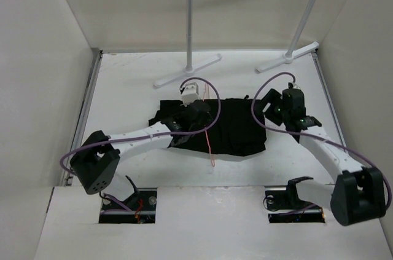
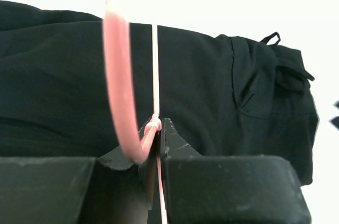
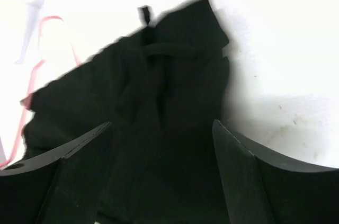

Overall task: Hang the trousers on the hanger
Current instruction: Place the trousers on the hanger, then place the hanger at the clothesline.

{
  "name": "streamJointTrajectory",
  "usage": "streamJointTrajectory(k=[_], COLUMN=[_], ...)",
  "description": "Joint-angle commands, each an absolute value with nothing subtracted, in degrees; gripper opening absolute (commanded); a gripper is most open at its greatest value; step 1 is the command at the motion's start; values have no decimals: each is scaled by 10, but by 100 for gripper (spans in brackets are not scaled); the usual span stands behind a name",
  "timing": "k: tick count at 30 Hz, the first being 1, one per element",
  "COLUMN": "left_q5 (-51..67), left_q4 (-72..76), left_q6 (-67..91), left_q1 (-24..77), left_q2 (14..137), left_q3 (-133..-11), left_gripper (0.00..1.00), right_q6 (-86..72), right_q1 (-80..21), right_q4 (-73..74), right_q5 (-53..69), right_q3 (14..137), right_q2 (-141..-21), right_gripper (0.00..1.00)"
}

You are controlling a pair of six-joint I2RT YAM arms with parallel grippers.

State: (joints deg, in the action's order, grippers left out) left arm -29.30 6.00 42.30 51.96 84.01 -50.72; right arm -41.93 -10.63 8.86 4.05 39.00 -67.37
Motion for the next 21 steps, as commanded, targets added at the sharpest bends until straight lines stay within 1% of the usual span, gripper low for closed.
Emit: streamJointTrajectory(k=[1, 5, 7, 9, 12, 16, 18, 21], left_q5=[-315, -330, -331, -330, -320, -294, -278, -263], left_q4=[52, 5, -38, -75, -122, -183, -203, -220], left_q6=[381, 336, 317, 305, 293, 286, 286, 291], left_q1=[538, 570, 584, 592, 595, 597, 598, 602], left_q2=[835, 832, 830, 827, 827, 842, 852, 863], left_q3=[-562, -632, -684, -734, -800, -893, -928, -961], left_gripper=[1, 1, 1, 1, 1, 1, 1, 1], right_q6=[-386, -389, -402, -428, -456, -470, -468, -461], right_q1=[-142, -240, -293, -338, -376, -399, -407, -409], right_q4=[134, 124, 131, 136, 142, 151, 148, 139], right_q5=[-4, 55, 67, 66, 60, 57, 47, 45], right_q3=[433, 413, 410, 411, 424, 455, 473, 494], right_q2=[-584, -506, -468, -423, -377, -367, -373, -388], right_gripper=[74, 45, 40, 40, 50, 60, 62, 63])
